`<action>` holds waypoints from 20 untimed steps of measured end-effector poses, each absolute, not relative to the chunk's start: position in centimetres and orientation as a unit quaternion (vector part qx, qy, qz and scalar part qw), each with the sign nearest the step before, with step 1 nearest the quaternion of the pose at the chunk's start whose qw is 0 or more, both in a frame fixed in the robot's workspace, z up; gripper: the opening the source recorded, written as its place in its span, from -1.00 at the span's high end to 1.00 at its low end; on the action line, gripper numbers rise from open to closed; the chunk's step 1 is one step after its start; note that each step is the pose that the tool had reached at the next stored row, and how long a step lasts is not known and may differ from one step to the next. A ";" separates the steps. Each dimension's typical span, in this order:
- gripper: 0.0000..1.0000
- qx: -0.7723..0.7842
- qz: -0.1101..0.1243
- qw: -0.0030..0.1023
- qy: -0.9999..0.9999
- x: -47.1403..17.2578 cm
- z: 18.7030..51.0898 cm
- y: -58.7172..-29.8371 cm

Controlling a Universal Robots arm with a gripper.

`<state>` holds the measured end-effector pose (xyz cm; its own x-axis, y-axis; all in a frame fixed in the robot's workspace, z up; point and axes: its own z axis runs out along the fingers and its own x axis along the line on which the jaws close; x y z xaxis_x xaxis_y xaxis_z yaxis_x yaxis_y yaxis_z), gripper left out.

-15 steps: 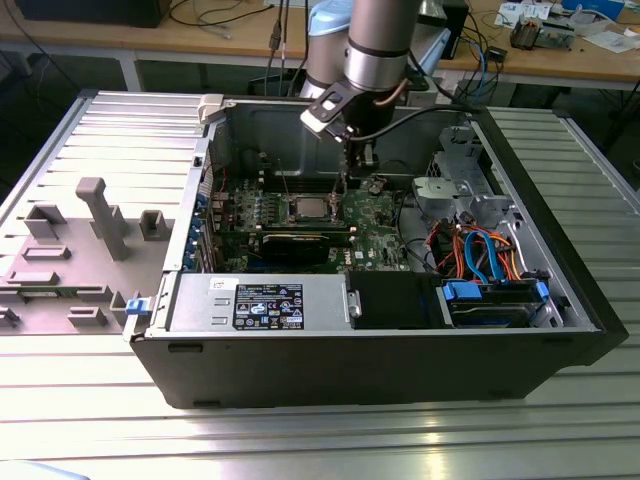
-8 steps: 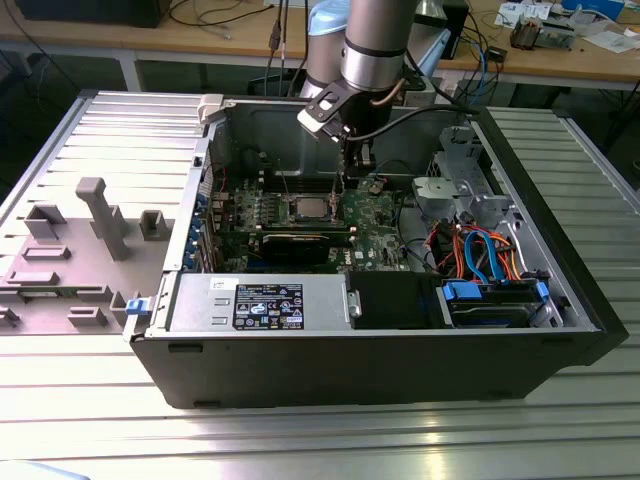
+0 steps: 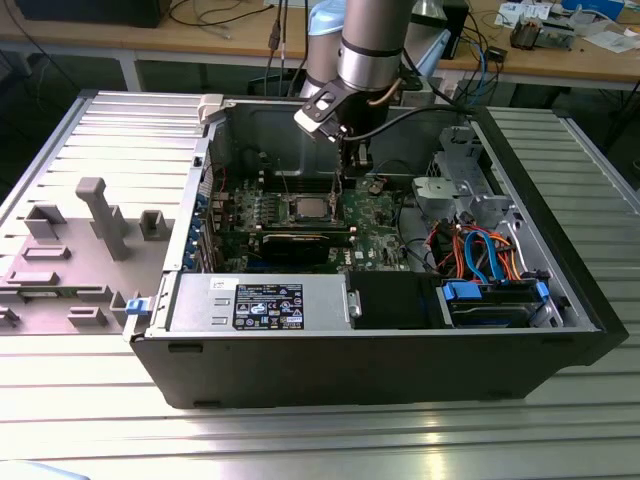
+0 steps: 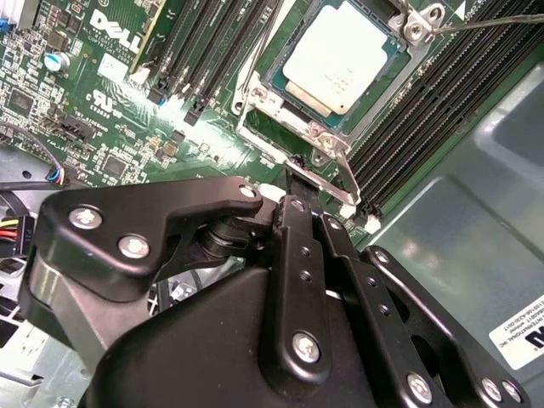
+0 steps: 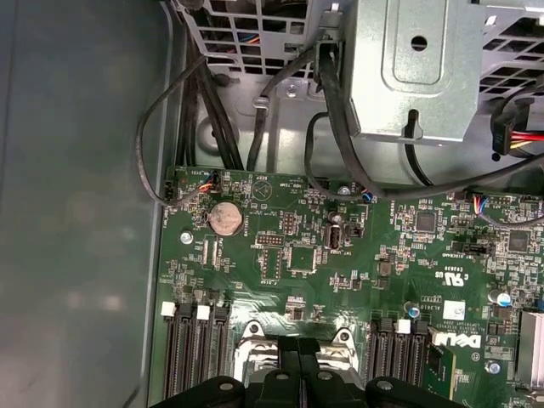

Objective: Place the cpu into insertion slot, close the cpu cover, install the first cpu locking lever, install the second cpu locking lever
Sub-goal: 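Close the cpu cover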

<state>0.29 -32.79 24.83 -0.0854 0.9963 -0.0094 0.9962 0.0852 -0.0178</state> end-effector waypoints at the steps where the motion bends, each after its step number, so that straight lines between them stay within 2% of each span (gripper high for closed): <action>1: 0.79 -0.676 0.010 0.003 -0.737 0.2 24.8 -32.8; 20: 0.79 -0.676 0.010 0.003 -0.737 -2.0 24.5 -32.8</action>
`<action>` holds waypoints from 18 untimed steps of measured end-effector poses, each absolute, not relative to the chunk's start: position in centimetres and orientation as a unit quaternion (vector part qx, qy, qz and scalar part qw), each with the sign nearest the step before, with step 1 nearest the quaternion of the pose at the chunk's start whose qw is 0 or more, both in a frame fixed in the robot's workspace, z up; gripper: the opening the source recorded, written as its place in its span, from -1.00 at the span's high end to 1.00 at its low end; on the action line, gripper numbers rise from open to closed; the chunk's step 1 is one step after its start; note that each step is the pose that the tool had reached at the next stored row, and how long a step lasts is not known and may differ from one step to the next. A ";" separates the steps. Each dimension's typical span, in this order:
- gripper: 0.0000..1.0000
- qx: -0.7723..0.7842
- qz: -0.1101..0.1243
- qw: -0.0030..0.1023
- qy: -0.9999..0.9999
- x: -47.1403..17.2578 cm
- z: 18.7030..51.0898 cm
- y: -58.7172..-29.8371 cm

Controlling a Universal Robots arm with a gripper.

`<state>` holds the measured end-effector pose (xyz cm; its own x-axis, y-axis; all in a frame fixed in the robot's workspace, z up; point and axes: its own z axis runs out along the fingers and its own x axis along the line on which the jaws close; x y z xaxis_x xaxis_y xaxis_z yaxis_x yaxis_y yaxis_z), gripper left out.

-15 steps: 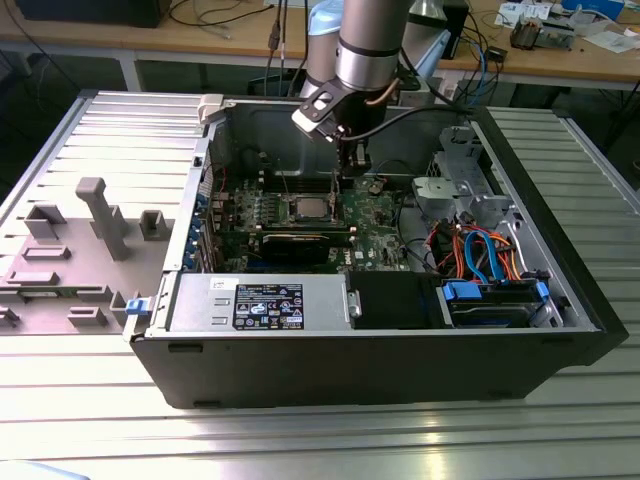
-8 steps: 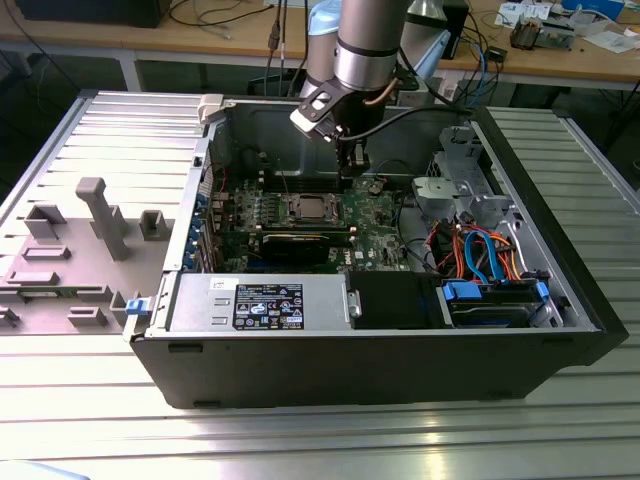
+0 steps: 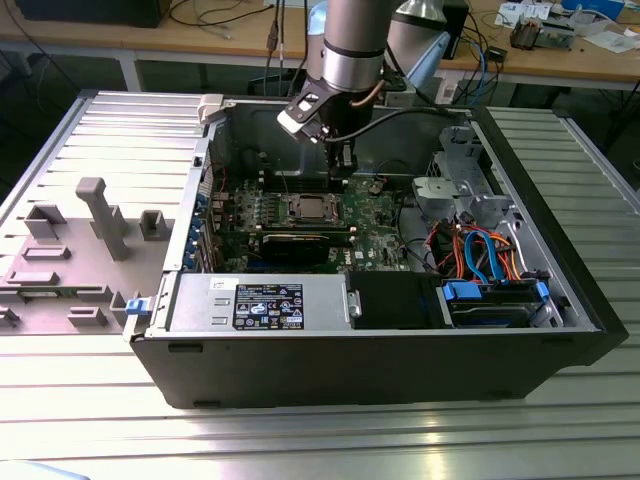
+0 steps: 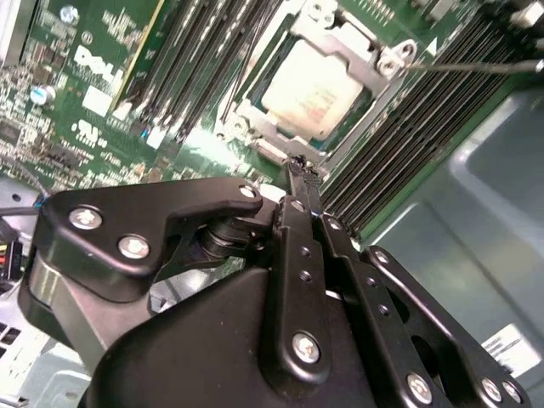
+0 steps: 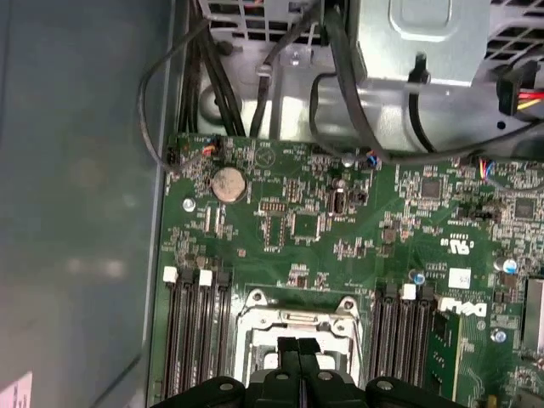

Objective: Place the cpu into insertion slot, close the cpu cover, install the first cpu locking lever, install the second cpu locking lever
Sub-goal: 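Close the cpu cover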

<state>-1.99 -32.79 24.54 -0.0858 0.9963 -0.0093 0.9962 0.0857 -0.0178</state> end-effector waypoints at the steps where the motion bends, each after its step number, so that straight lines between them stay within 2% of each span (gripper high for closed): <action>1: 0.79 -0.676 0.010 0.003 -0.737 -2.4 24.4 -32.8; 18: 0.79 -0.664 0.010 0.002 -0.747 -6.1 22.7 -33.1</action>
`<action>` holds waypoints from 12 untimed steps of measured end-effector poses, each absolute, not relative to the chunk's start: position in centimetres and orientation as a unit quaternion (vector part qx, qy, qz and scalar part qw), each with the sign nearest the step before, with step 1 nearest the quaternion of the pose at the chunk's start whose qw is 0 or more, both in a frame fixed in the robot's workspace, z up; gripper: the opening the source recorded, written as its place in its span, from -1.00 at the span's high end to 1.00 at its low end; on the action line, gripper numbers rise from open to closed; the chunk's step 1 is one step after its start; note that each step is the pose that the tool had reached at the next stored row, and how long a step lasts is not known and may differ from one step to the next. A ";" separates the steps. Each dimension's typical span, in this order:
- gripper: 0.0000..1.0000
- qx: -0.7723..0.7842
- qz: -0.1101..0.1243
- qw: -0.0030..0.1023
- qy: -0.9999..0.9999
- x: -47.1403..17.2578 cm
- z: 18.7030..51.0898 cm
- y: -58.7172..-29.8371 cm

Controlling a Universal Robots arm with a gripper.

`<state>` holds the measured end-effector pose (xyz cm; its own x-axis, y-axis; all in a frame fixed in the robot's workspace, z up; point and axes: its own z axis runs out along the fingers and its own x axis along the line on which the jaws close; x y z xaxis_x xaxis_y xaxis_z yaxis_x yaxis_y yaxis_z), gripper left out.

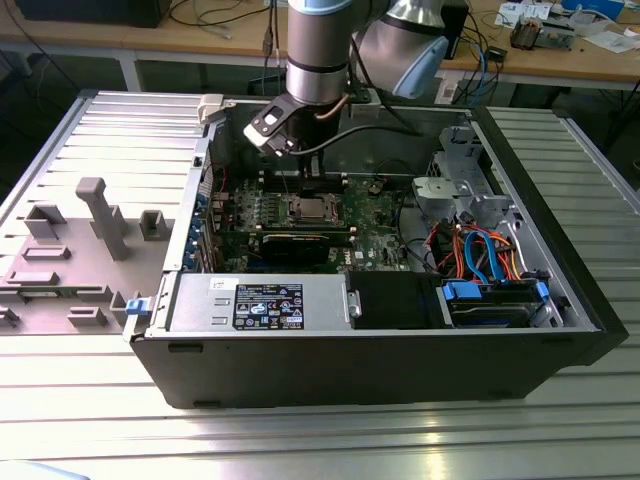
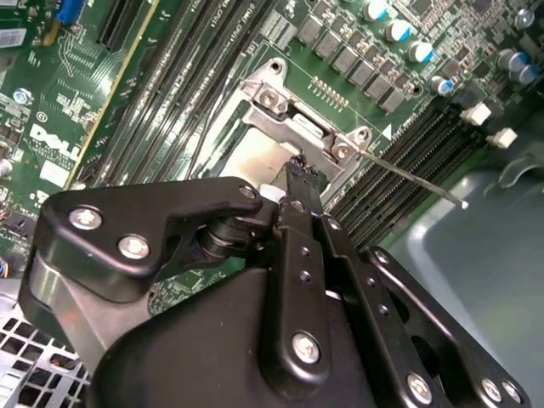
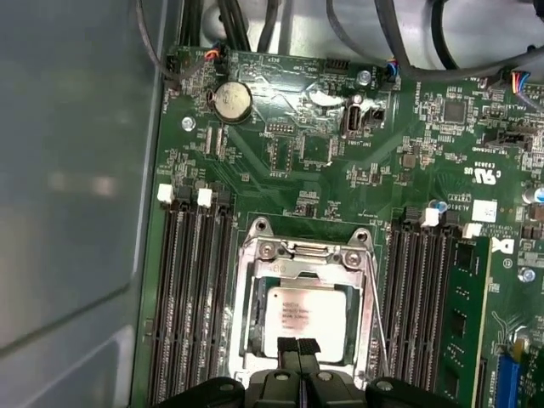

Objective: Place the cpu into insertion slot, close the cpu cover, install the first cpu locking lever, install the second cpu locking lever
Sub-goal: 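Close the cpu cover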

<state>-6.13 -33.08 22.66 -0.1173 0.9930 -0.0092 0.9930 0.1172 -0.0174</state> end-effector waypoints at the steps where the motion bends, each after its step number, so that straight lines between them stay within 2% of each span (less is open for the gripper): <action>1: 0.79 -0.662 0.010 0.002 -0.749 -6.2 22.6 -33.1; 12: 0.79 -0.661 0.010 0.002 -0.750 -7.6 22.1 -33.1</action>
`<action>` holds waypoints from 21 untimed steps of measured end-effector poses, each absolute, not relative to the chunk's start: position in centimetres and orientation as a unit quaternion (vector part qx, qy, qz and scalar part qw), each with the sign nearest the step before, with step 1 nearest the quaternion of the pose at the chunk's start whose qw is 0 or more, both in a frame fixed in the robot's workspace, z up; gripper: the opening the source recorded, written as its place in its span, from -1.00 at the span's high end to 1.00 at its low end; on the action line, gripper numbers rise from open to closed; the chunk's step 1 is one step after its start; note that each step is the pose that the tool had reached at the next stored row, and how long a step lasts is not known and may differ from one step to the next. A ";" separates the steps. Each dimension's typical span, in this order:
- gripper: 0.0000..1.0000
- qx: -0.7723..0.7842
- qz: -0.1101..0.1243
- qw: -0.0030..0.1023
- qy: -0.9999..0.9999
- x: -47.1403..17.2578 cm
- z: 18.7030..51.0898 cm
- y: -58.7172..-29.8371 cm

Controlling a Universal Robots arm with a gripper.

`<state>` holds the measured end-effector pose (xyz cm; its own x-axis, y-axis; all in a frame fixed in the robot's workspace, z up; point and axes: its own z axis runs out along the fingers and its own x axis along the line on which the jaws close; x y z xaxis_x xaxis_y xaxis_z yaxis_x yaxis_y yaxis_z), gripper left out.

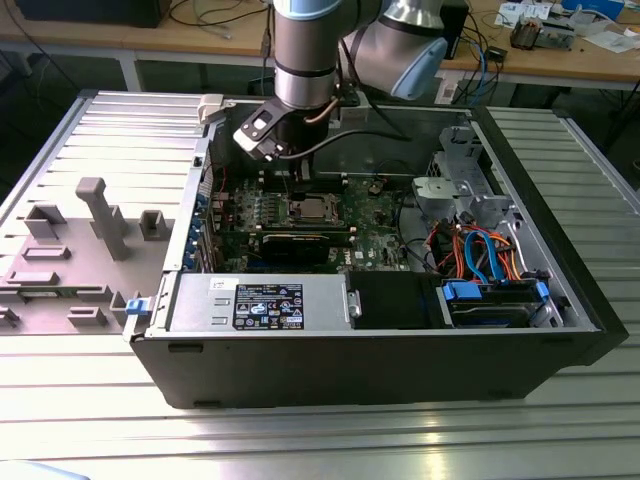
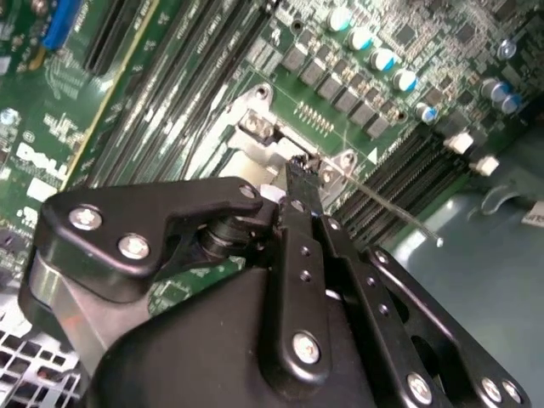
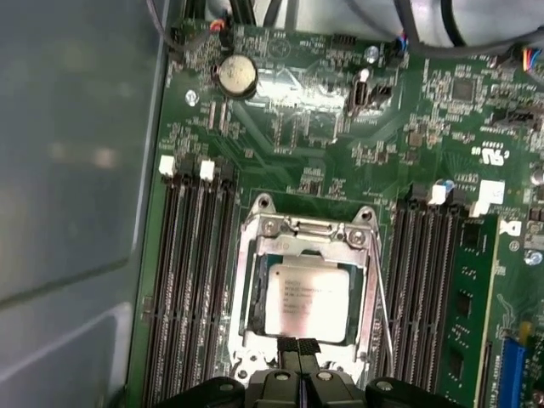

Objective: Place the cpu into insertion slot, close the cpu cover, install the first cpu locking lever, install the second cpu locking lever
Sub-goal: 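Close the cpu cover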

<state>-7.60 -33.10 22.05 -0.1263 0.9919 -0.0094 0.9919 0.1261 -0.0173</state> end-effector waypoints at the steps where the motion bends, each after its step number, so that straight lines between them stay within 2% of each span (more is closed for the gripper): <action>1: 0.79 -0.661 0.010 0.002 -0.750 -7.7 21.9 -33.1; 11: 0.79 -0.660 0.010 0.002 -0.751 -8.1 20.4 -33.1; 18: 0.79 -0.660 0.008 0.003 -0.751 -8.1 21.5 -33.1; 21: 0.79 -0.659 0.008 0.003 -0.752 -8.2 21.1 -33.1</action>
